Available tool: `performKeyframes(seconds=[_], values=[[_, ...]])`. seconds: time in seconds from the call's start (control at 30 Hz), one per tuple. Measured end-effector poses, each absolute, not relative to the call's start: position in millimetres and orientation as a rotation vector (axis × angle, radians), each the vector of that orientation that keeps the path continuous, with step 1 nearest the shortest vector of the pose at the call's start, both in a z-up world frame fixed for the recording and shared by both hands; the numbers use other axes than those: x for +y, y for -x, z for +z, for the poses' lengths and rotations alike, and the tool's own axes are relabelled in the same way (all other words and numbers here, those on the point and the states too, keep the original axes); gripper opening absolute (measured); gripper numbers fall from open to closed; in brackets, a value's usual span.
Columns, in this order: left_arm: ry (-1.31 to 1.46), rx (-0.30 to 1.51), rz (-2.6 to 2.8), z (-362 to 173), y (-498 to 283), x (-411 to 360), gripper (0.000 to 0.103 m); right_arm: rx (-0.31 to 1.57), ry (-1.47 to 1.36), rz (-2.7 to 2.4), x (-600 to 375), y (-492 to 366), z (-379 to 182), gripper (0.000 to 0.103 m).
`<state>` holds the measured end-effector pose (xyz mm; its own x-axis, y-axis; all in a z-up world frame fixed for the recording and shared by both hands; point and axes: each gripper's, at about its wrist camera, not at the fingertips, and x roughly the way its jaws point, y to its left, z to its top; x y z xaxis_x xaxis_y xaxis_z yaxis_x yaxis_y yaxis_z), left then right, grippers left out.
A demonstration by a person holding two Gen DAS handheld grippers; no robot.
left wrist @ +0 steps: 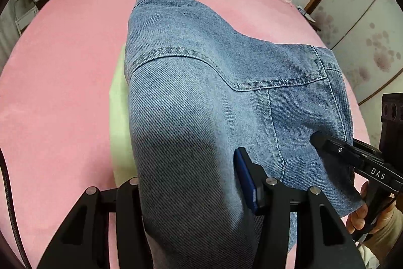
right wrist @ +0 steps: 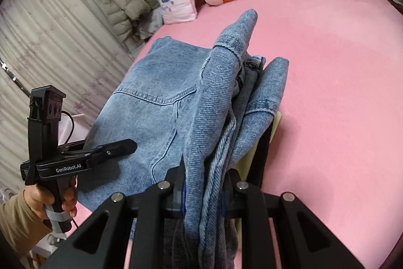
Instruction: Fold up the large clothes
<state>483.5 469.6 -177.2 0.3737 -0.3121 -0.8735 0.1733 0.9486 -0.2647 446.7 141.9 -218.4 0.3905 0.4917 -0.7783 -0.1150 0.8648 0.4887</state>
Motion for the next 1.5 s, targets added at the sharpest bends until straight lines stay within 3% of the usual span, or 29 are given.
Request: performKeyframes(seconds=[0.6, 0.7, 0.77, 0.83, 1.1, 1.13, 1.2, 1.27, 1.5], values=[[0.208, 1.094, -0.303, -228.9, -474.9, 494.5, 0.061, 1.151, -0.362, 0.368, 157.3, -480.4, -261.9, 0.019], [0.208, 1.087, -0.301, -235.6, -476.3, 480.6, 0.067, 1.168, -0.333, 0.370, 156.2, -479.3, -269.0, 0.026], [0.213, 1.081, -0.309, -238.5, -476.4, 480.3, 0.067, 1.187, -0.311, 0.358, 152.7, -480.2, -271.6, 0.044], [0.208, 1.079, -0.309, -235.1, -475.4, 485.1, 0.068, 1.190, -0.294, 0.335, 147.6, -480.8, -268.0, 0.053], [0.151, 1.071, -0.243, -213.7, -475.1, 480.4, 0.070, 1.120, -0.232, 0.269, 133.4, -463.5, -231.8, 0.053], [0.137, 1.061, -0.225, -206.9, -472.9, 481.1, 0.070, 1.094, -0.226, 0.249, 131.0, -458.5, -225.0, 0.052], [0.097, 1.029, -0.167, -190.8, -467.8, 483.9, 0.069, 1.060, -0.212, 0.220, 128.0, -452.0, -215.8, 0.040], [0.084, 1.013, -0.121, -178.7, -464.9, 487.5, 0.068, 1.056, -0.225, 0.227, 127.2, -448.6, -211.7, 0.009], [0.026, 0.990, -0.146, -152.6, -460.3, 478.4, 0.043, 1.009, -0.208, 0.303, 151.6, -441.1, -195.2, 0.005]])
